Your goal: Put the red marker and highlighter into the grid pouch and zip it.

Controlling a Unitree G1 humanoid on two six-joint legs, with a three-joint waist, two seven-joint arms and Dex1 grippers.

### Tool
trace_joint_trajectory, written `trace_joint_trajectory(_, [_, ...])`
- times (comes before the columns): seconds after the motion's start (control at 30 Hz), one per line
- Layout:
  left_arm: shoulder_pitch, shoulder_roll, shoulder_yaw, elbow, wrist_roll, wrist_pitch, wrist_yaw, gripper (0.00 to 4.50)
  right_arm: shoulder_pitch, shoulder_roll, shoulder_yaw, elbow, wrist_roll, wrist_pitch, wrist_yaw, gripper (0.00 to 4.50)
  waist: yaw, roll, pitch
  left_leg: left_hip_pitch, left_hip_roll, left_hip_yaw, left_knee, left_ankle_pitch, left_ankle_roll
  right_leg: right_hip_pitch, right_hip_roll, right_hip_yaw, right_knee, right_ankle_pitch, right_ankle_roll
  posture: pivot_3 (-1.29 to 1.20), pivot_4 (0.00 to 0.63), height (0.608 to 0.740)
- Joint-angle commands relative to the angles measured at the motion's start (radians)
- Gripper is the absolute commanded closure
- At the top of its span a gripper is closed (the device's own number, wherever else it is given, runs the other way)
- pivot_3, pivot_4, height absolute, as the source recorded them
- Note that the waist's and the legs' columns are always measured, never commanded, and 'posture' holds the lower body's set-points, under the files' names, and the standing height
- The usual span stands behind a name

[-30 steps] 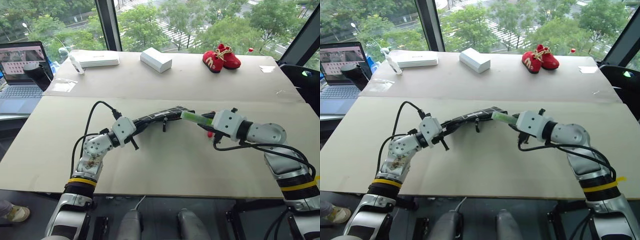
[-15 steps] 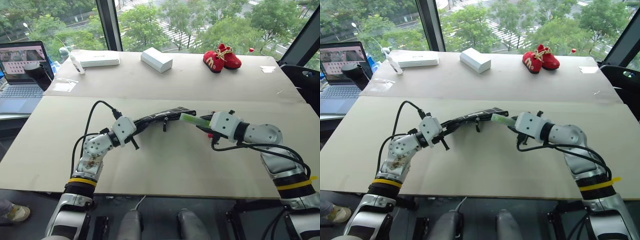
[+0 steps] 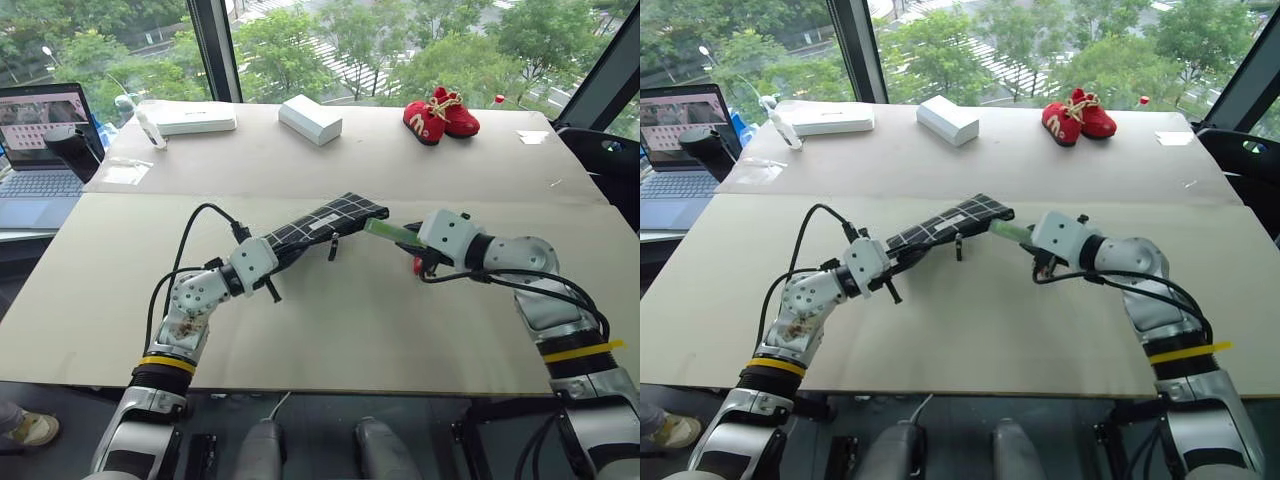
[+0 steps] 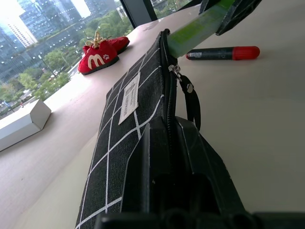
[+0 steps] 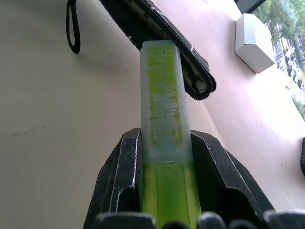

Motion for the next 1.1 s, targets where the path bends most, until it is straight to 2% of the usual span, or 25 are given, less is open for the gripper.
trace_joint_trajectory(0.03, [0.006, 0.011, -0.010, -0.003, 0.010, -0.057, -0.004, 4.50, -0.034, 0.012, -0.042, -0.035, 0.074, 0.076, 0.036, 3.45, 0.001, 0.000, 0.000, 0.000, 0.000, 0.000, 0.000, 0.000, 0.000, 0.000, 0.000, 0.000, 0.000, 0.000, 0.000, 0.00, 0.150, 0.729])
trace_joint_trajectory(0.17, [0.009, 0.016, -0.016, 0.017, 0.015, -0.083, -0.003, 4.50, -0.030, 0.007, -0.049, -0.054, 0.120, 0.143, 0.083, 3.45, 0.004, 0.000, 0.000, 0.000, 0.000, 0.000, 0.000, 0.000, 0.000, 0.000, 0.000, 0.000, 0.000, 0.000, 0.000, 0.00, 0.150, 0.729])
trace_joint_trajectory(0.33, [0.009, 0.017, -0.021, 0.039, 0.019, -0.107, -0.003, 4.50, -0.058, 0.015, -0.014, -0.057, 0.094, 0.177, 0.088, 3.45, 0.003, 0.000, 0.000, 0.000, 0.000, 0.000, 0.000, 0.000, 0.000, 0.000, 0.000, 0.000, 0.000, 0.000, 0.000, 0.00, 0.150, 0.729])
trace_joint_trajectory(0.5, [0.002, 0.016, -0.023, 0.056, 0.012, -0.118, -0.007, 4.50, -0.104, 0.028, 0.117, -0.078, -0.053, 0.136, 0.071, 3.45, -0.003, 0.000, 0.000, 0.000, 0.000, 0.000, 0.000, 0.000, 0.000, -0.001, 0.000, 0.000, 0.001, 0.000, 0.000, 0.00, 0.150, 0.729])
trace_joint_trajectory(0.73, [-0.011, 0.009, -0.020, 0.071, 0.003, -0.122, -0.010, 4.50, -0.176, 0.107, 0.237, -0.050, -0.210, 0.140, 0.013, 3.45, 0.000, 0.000, 0.000, 0.000, 0.000, 0.000, 0.000, 0.000, 0.000, -0.001, 0.000, 0.000, 0.001, 0.000, 0.000, 0.00, 0.150, 0.729])
trace_joint_trajectory(0.9, [-0.014, 0.003, -0.007, 0.052, -0.029, -0.099, -0.015, 4.50, -0.207, 0.157, 0.327, -0.020, -0.322, 0.050, -0.030, 3.45, 0.002, 0.000, 0.000, 0.000, 0.000, 0.000, 0.001, 0.000, 0.000, -0.001, 0.000, -0.001, 0.002, 0.000, 0.000, 0.00, 0.150, 0.729])
trace_joint_trajectory(1.1, [-0.030, 0.005, 0.007, 0.029, -0.083, -0.075, -0.051, 4.50, -0.197, 0.157, 0.375, 0.018, -0.381, -0.200, -0.089, 3.45, 0.002, 0.000, 0.000, 0.000, 0.000, 0.000, 0.001, 0.000, 0.000, -0.001, 0.000, -0.001, 0.002, 0.000, 0.000, 0.00, 0.150, 0.729])
